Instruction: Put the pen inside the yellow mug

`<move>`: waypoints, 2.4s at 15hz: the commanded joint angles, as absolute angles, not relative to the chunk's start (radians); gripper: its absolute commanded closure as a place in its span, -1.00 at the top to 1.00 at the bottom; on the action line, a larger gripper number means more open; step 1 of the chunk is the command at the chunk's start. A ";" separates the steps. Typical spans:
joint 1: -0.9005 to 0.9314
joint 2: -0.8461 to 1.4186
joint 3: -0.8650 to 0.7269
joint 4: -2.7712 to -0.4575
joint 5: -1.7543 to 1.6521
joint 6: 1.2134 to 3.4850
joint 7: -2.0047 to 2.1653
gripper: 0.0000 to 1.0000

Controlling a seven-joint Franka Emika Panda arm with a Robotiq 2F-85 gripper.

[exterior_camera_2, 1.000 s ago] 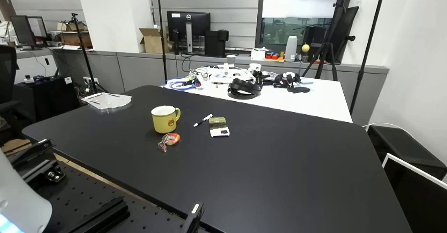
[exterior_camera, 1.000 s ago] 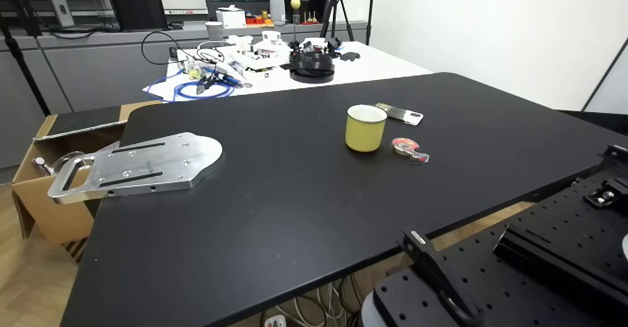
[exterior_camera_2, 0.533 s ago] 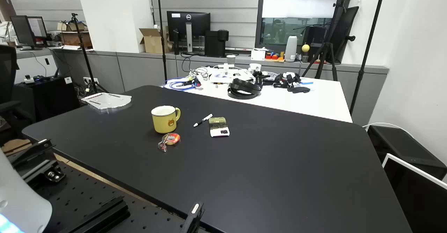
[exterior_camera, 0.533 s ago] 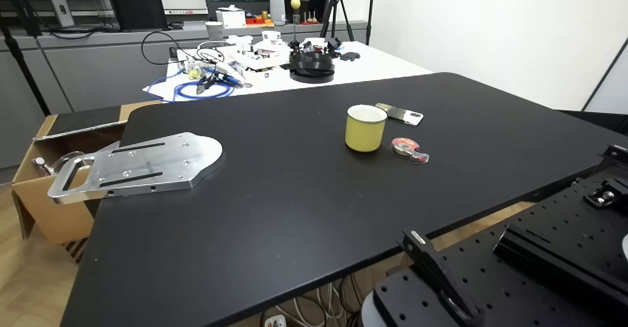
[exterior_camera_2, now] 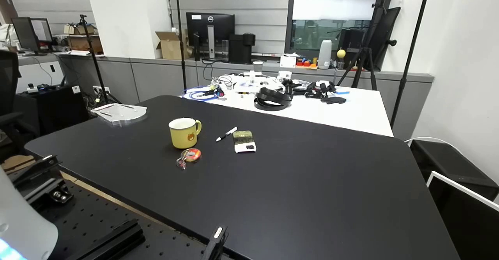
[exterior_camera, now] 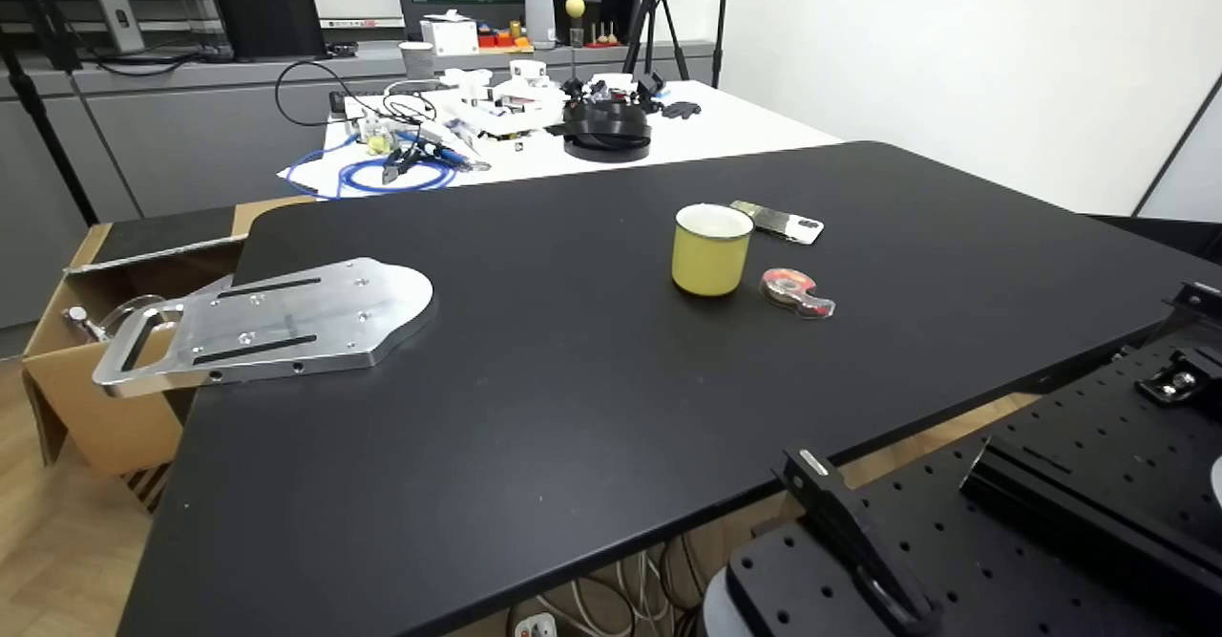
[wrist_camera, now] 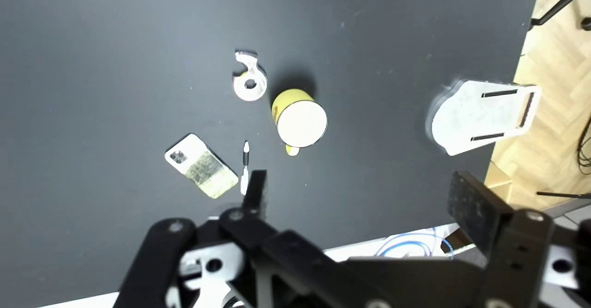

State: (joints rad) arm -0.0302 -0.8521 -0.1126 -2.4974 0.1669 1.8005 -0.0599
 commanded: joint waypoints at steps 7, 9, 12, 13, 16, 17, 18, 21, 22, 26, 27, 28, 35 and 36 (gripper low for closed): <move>-0.034 -0.288 -0.080 -2.155 0.119 2.100 -0.057 1.00; -0.043 -0.168 -0.063 -2.058 0.093 2.158 -0.004 1.00; -0.034 -0.020 -0.057 -1.959 0.081 2.194 0.003 1.00; -0.033 0.023 -0.054 -1.942 0.071 2.210 -0.005 1.00; -0.034 0.141 -0.052 -1.909 0.050 2.242 -0.003 1.00; -0.034 0.175 -0.052 -1.901 0.040 2.255 0.004 1.00; -0.033 0.207 -0.053 -1.892 0.034 2.263 0.006 1.00; -0.029 0.287 -0.051 -1.864 0.027 2.279 0.004 1.00; -0.026 0.305 -0.054 -1.857 0.023 2.273 0.022 1.00; -0.035 0.301 -0.047 -1.888 0.037 2.294 -0.017 1.00; -0.035 0.302 -0.047 -1.884 0.037 2.293 -0.017 1.00; -0.035 0.302 -0.047 -1.881 0.037 2.293 -0.017 1.00; -0.028 0.332 -0.047 -1.867 0.030 2.315 -0.001 1.00; -0.025 0.352 -0.046 -1.861 0.028 2.333 0.007 1.00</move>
State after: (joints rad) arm -0.0264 0.3100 -0.0536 -1.8811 0.0400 2.3021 -0.0214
